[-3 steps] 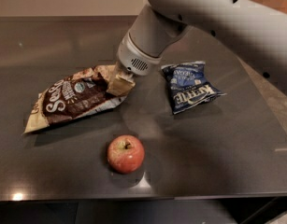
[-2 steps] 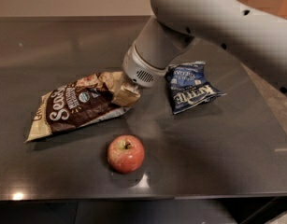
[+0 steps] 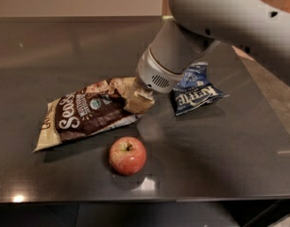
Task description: Move brown chip bag near apple
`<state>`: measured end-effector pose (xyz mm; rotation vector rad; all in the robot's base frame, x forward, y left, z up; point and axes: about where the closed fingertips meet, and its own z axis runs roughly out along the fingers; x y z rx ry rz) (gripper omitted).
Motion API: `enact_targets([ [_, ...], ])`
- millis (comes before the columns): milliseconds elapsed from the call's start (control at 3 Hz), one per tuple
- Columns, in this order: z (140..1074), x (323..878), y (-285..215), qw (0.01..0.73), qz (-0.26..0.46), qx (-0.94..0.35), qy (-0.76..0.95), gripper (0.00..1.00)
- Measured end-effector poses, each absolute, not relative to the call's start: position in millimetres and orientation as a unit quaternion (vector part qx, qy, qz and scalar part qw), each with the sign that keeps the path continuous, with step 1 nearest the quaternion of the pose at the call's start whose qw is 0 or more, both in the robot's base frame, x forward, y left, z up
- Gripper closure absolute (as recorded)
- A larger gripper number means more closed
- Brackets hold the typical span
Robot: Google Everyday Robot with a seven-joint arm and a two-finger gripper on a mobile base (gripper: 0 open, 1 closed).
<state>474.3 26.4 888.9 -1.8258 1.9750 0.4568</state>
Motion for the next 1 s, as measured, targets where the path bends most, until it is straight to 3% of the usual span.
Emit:
enact_targets([
  [667, 903, 467, -7, 0.192, 0.183, -0.649, 0.713, 0.13],
  [1000, 904, 465, -6, 0.191, 0.182, -0.65, 0.712, 0.0],
])
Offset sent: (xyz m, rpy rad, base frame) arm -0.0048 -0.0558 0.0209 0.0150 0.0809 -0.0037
